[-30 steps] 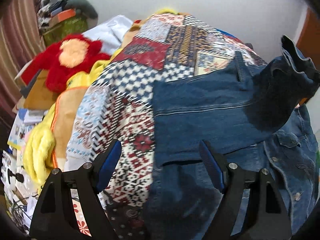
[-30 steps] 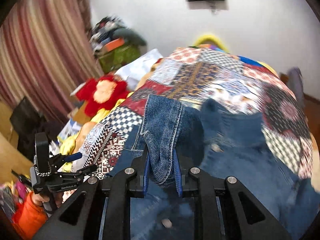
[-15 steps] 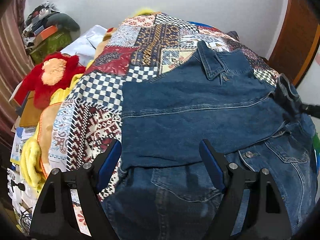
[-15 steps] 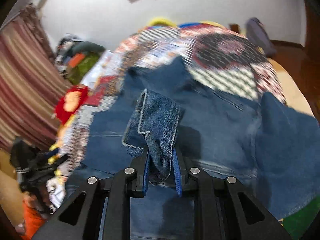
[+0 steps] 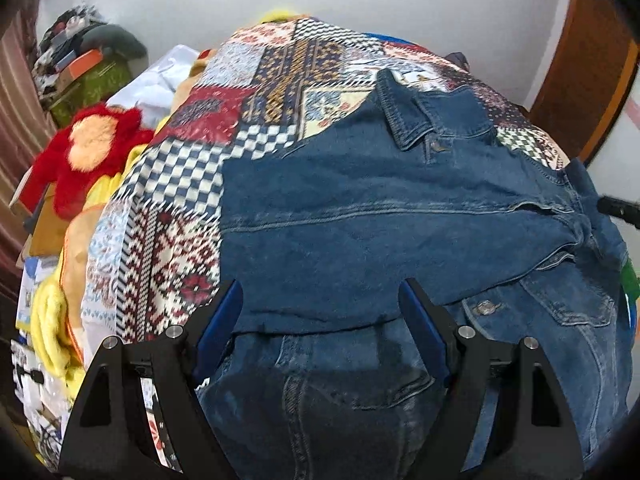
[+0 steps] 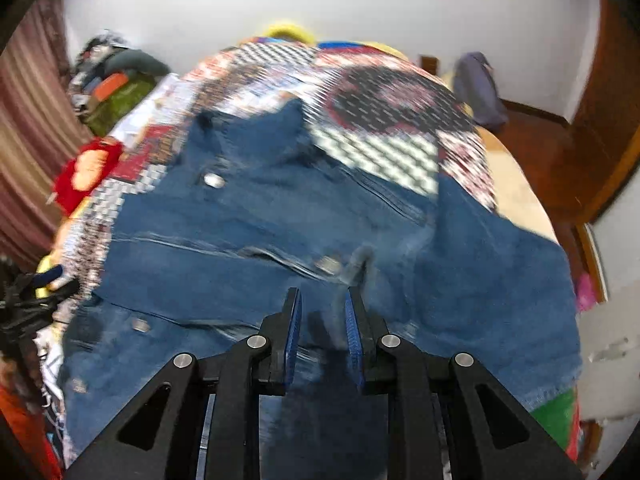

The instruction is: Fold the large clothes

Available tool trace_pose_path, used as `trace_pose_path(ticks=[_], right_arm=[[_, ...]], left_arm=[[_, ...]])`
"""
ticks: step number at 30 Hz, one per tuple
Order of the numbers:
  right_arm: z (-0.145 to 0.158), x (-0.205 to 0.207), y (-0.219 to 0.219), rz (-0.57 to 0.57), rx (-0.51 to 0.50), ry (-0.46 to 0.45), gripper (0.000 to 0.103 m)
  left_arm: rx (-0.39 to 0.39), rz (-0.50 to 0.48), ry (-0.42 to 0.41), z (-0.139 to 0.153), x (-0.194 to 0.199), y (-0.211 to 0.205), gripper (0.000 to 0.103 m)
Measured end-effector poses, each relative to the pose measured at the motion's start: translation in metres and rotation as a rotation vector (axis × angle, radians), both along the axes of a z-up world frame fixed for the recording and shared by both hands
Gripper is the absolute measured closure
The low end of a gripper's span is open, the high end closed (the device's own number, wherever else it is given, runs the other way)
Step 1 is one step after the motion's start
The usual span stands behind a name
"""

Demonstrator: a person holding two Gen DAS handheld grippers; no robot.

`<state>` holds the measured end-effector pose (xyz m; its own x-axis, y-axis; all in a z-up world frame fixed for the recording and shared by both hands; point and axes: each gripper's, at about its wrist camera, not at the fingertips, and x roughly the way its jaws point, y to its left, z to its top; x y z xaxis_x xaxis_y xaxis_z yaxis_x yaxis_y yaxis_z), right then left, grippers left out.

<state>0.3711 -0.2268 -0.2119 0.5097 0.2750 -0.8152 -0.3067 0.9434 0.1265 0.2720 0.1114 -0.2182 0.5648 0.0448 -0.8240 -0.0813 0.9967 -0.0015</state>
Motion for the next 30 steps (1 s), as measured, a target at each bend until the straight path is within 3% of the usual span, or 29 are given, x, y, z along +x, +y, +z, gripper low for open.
trace_pose_path(ticks=[5,10,12,16,17,23,25,26,27,28,30], right_arm=[[0.003,0.009,0.056,0.124,-0.032,0.0,0.085],[-0.044,0.016,0.095,0.219,-0.161,0.111,0.085],[-0.066,0.016,0.098,0.224,-0.253,0.133,0.085],[-0.067,0.006,0.088,0.241,-0.257,0.059,0.083],[-0.065,0.006,0.084,0.234,-0.26,0.054,0.079],[-0.061,0.003,0.069,0.218,-0.284,0.04,0.078],[-0.061,0.002,0.069,0.194,-0.355,0.02,0.066],[-0.062,0.001,0.068,0.164,-0.433,-0.002,0.036],[-0.061,-0.001,0.063,0.133,-0.499,-0.047,0.018],[-0.058,-0.005,0.057,0.123,-0.503,-0.083,0.017],[-0.054,-0.009,0.043,0.129,-0.437,-0.068,0.017]], left_arm=[[0.028,-0.077,-0.017,0.003,0.017,-0.019,0.013],[-0.019,-0.126,0.043,-0.015,0.042,-0.028,0.012],[-0.038,-0.133,0.079,-0.027,0.051,-0.03,0.012],[-0.048,-0.152,0.143,-0.051,0.057,-0.039,0.012],[-0.041,-0.159,0.159,-0.058,0.058,-0.042,0.012],[-0.053,-0.145,0.138,-0.062,0.052,-0.04,0.007],[-0.059,-0.14,0.135,-0.063,0.051,-0.038,0.007],[-0.055,-0.14,0.135,-0.063,0.05,-0.038,0.007],[-0.05,-0.14,0.135,-0.063,0.048,-0.039,0.007],[-0.047,-0.14,0.134,-0.062,0.047,-0.039,0.006],[-0.039,-0.136,0.133,-0.061,0.044,-0.039,0.007]])
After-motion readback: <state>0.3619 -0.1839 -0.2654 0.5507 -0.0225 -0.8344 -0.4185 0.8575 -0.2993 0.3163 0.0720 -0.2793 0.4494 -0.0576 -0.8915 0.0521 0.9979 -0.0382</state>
